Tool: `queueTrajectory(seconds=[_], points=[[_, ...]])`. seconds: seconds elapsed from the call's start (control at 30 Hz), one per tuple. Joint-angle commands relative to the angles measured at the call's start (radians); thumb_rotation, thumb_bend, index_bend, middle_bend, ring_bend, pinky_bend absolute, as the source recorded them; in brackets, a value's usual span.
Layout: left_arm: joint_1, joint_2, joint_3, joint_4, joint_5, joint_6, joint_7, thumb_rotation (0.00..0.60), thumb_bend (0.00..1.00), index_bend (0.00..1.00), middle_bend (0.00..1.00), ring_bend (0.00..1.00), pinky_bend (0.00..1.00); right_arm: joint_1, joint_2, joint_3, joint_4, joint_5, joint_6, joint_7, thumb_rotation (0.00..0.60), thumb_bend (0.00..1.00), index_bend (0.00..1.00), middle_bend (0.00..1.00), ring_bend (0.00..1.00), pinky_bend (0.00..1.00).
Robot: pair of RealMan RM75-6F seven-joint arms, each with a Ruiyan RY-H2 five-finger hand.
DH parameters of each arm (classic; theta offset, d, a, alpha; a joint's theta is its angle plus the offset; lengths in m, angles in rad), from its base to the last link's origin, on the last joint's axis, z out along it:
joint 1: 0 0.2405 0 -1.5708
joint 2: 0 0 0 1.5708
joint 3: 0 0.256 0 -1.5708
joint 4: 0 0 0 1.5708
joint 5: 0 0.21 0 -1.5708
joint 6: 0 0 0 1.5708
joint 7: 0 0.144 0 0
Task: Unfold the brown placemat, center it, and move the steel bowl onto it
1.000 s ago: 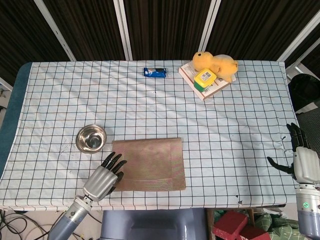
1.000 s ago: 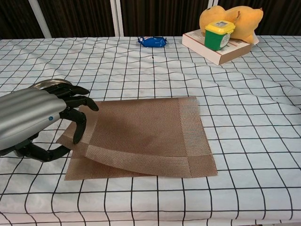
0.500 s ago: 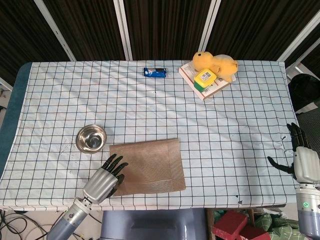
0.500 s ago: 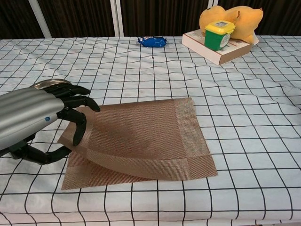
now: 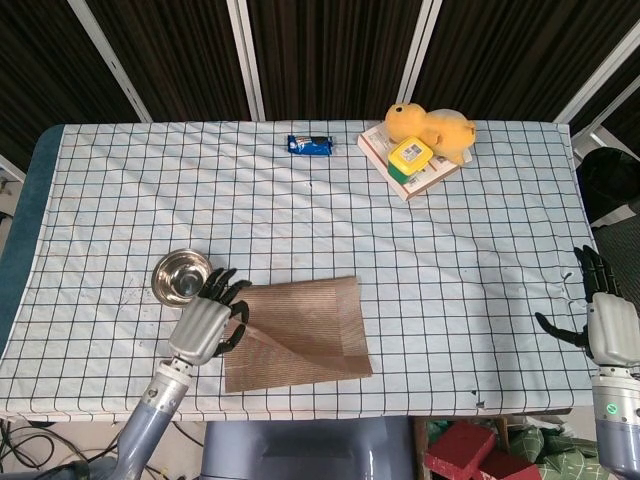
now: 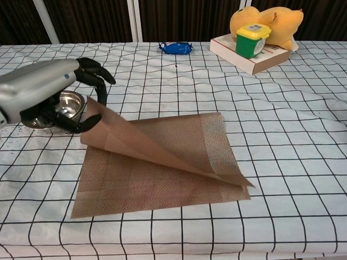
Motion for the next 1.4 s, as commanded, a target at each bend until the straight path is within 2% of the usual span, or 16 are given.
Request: queueTrajectory(seconds=[0.03,0.07,0.2,0.4,0.67,0.8,0.87,0.97,1.03,1.1,1.23,1.4], points=[[-0.048,-0.072,-0.141,0.060,-0.133,0.004,-0.038,0.600,0.41,0.57,0.19,0.03,0.05,0.001,0.000,0.002,0.000,0.005,-0.003,0.001,0.600,0.13,0.00,0.00,0.00,0.16],[-0.054,-0.080,-0.157,0.069,-0.148,0.005,-0.041,0.600,0.41,0.57,0.20,0.03,0.05,0.001,0.001,0.002,0.000,0.005,-0.003,0.001,0.600,0.13,0.00,0.00,0.00,0.16],[-0.112,-0.131,-0.274,0.146,-0.248,-0.001,-0.048,0.600,0.41,0.57,0.20,0.03,0.05,0.002,0.000,0.001,0.002,0.007,-0.007,-0.001,0.600,0.13,0.00,0.00,0.00,0.16],[-0.243,-0.186,-0.441,0.308,-0.389,-0.037,-0.022,0.600,0.41,0.56,0.20,0.03,0.05,0.004,-0.001,-0.001,0.003,0.008,-0.013,-0.006,0.600,0.13,0.00,0.00,0.00,0.16],[-0.383,-0.212,-0.522,0.510,-0.521,-0.075,0.074,0.600,0.41,0.52,0.19,0.03,0.04,0.005,-0.001,0.003,0.001,0.017,-0.015,-0.006,0.600,0.13,0.00,0.00,0.00,0.16],[-0.427,-0.209,-0.506,0.585,-0.578,-0.094,0.141,0.600,0.40,0.48,0.15,0.02,0.03,0.004,0.000,0.003,-0.001,0.020,-0.018,-0.007,0.600,0.13,0.00,0.00,0.00,0.16],[-0.440,-0.204,-0.488,0.611,-0.607,-0.099,0.179,0.600,0.35,0.41,0.10,0.01,0.02,0.005,0.001,0.001,-0.003,0.019,-0.019,-0.010,0.600,0.13,0.00,0.00,0.00,0.16],[-0.445,-0.198,-0.474,0.621,-0.677,-0.107,0.238,0.600,0.19,0.19,0.01,0.00,0.00,0.005,0.001,-0.001,-0.004,0.017,-0.018,-0.015,0.600,0.13,0.00,0.00,0.00,0.16],[-0.446,-0.185,-0.466,0.608,-0.717,-0.106,0.269,0.600,0.10,0.09,0.00,0.00,0.00,0.004,0.001,-0.001,-0.005,0.016,-0.018,-0.016,0.600,0.13,0.00,0.00,0.00,0.16],[-0.439,-0.172,-0.456,0.595,-0.726,-0.102,0.269,0.600,0.07,0.06,0.00,0.00,0.00,0.004,0.001,-0.001,-0.004,0.018,-0.019,-0.016,0.600,0.13,0.00,0.00,0.00,0.16],[-0.397,-0.118,-0.431,0.531,-0.697,-0.095,0.213,0.600,0.06,0.05,0.00,0.00,0.00,0.006,0.002,-0.004,-0.001,0.014,-0.019,-0.024,0.600,0.13,0.00,0.00,0.00,0.16],[-0.278,0.026,-0.344,0.350,-0.579,-0.079,0.114,0.600,0.06,0.05,0.00,0.00,0.00,0.006,0.000,-0.006,0.000,0.009,-0.016,-0.033,0.600,0.12,0.00,0.00,0.00,0.16]])
